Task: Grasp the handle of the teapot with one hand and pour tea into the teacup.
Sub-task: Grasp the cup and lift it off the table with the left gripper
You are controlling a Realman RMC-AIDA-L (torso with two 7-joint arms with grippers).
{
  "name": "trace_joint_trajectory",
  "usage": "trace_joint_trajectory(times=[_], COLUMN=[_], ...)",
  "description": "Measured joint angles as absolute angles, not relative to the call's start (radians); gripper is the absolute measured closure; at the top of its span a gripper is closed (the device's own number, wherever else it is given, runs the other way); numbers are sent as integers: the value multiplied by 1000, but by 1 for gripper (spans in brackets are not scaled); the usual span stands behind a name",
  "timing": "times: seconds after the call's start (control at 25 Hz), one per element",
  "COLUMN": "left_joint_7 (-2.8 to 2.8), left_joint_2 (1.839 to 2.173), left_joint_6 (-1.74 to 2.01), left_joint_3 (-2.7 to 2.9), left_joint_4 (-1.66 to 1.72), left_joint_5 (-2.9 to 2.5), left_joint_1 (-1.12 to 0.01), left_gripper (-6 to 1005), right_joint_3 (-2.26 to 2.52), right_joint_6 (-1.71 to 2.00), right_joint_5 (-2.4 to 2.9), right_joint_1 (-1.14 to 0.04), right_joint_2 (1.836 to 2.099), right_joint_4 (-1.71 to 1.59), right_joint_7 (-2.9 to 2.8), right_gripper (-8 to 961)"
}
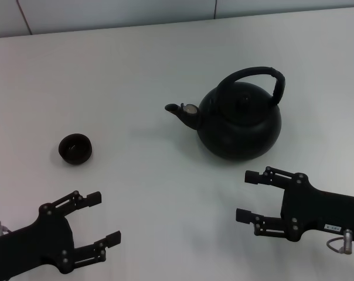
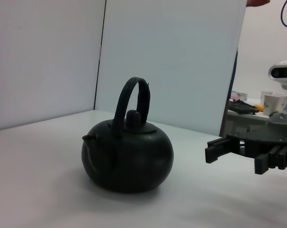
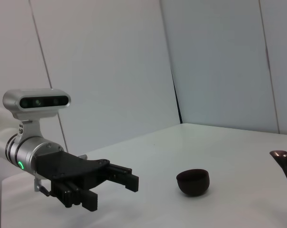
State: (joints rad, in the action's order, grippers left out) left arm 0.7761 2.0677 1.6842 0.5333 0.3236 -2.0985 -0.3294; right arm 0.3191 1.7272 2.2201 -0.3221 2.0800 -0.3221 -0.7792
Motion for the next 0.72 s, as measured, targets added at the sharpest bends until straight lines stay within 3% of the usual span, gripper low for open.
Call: trace_joint_trajectory(times=[0.72], left_joint_7=[698], left_joint_2=[2067], left_joint_6=[1614], left_joint_3=[349], left_joint_4=[324], left_joint_5=[-1913], left_joint_1=[-269], left_gripper=[158], right_joint_3=[319], right_joint_6=[1729], right_joint_5=[2219], right_joint_1=[-323], right_joint_2=[2080], right_joint_4=[-321], right_joint_7=[-782], right_gripper=[164])
